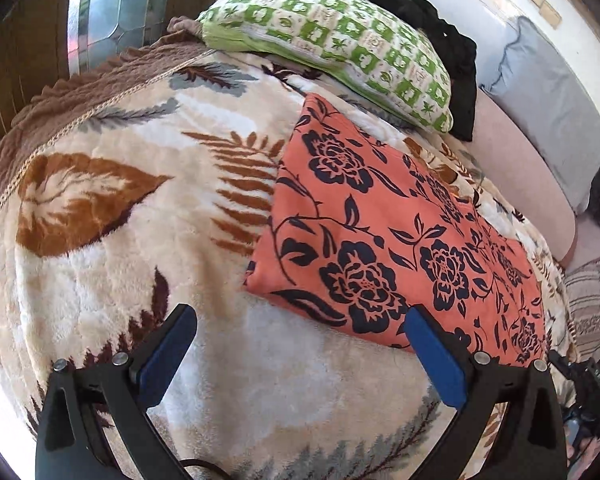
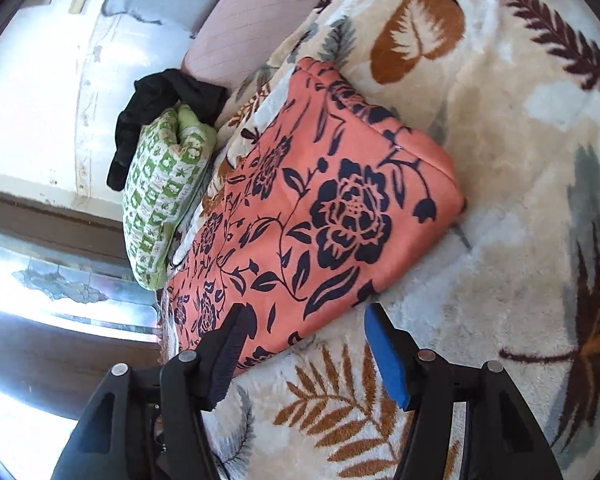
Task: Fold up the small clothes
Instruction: 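Move both grippers to the side edge of the folded coral shirt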
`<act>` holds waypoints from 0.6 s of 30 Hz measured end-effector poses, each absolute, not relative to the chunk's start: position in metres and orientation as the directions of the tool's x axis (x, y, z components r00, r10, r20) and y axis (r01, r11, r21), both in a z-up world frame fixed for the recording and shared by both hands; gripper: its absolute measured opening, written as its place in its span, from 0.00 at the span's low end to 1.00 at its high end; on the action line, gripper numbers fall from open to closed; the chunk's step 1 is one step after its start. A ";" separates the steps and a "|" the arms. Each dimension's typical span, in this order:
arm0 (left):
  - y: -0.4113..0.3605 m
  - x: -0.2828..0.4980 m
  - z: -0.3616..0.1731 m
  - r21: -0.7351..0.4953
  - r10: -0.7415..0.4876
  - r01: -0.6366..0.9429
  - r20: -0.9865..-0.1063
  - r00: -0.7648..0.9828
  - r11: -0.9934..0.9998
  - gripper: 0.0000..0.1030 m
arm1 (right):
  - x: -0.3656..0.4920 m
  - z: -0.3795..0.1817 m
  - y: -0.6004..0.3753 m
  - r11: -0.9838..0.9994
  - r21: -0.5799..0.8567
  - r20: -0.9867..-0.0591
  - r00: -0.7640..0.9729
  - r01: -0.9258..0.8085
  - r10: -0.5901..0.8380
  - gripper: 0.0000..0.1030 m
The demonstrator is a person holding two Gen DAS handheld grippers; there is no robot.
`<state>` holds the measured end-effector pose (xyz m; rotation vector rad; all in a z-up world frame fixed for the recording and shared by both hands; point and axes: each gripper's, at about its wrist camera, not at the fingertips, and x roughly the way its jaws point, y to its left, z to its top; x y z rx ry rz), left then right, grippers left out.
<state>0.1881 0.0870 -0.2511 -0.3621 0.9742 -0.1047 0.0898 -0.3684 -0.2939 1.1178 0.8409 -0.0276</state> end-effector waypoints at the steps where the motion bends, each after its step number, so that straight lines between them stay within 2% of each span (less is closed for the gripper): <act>1: 0.090 0.188 -0.254 -0.367 -0.267 -0.079 -0.793 0.548 0.927 1.00 | 0.088 -0.294 -0.372 0.468 0.771 -0.613 0.702 0.431 0.364 0.63; 3: 0.089 0.190 -0.259 -0.407 -0.310 -0.076 -0.791 0.527 0.910 0.99 | 0.086 -0.300 -0.378 0.447 0.765 -0.626 0.699 0.463 0.347 0.64; 5: 0.085 0.194 -0.261 -0.452 -0.361 -0.057 -0.777 0.515 0.890 0.91 | 0.088 -0.311 -0.382 0.395 0.780 -0.618 0.695 0.485 0.367 0.64; 7: 0.080 0.200 -0.263 -0.486 -0.402 -0.042 -0.766 0.501 0.873 0.79 | 0.090 -0.318 -0.385 0.369 0.791 -0.606 0.704 0.488 0.370 0.64; 10: 0.074 0.210 -0.271 -0.516 -0.424 -0.068 -0.766 0.484 0.854 0.71 | 0.094 -0.317 -0.387 0.384 0.792 -0.600 0.720 0.474 0.350 0.64; 18: 0.060 0.229 -0.266 -0.512 -0.411 -0.024 -0.717 0.563 0.859 0.69 | 0.110 -0.330 -0.396 0.306 0.845 -0.523 0.799 0.440 0.297 0.64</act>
